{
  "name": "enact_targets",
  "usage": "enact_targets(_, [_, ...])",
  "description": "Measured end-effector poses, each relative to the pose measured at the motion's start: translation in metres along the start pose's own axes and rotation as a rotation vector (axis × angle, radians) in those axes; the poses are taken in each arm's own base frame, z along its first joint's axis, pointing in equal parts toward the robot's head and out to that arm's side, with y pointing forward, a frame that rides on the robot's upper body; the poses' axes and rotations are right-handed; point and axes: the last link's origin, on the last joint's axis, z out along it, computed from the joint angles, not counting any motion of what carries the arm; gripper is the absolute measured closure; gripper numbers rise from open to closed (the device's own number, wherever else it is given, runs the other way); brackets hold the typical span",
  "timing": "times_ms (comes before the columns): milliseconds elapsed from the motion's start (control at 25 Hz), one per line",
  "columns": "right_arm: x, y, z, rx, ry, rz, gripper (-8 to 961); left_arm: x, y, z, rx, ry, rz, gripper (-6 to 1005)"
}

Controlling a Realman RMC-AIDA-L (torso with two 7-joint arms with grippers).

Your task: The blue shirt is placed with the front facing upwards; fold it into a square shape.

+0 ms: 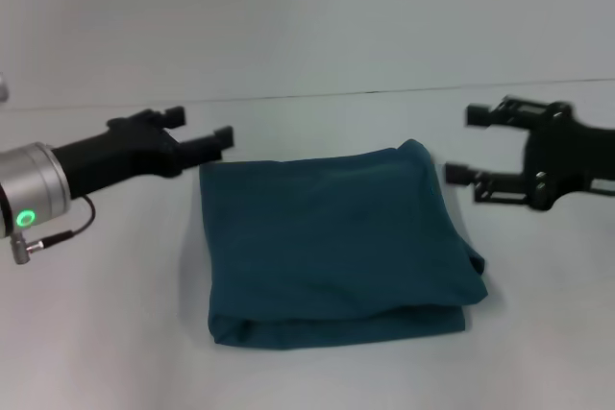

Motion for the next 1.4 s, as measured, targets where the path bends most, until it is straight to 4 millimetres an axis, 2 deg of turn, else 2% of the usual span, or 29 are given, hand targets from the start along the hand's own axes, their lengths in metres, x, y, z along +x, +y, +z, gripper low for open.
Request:
enact_targets(240, [0.0,0.014,0.03,-0.155,0.114,-0.013,134,-0.003,0.027,-0.01,-0.206,0.027,0.27,121])
enact_targets(520, [0.0,0.032,0.054,-0.276,0.172,-0.032,134,-0.01,0.047,-0.039,-0.433,0.023,0.359,125])
enact_targets(1080, [-0.004,0.037,0.051,-0.335,0.179,-0.011,134,-0.029,0.042,-0.041,-0.432,-0.107,0.368,124])
enact_targets(1400, [-0.013,0.039,0.063,-0.363,0.157,-0.043,134,-0.029,0.04,-0.043,-0.419,-0.107,0.364,124])
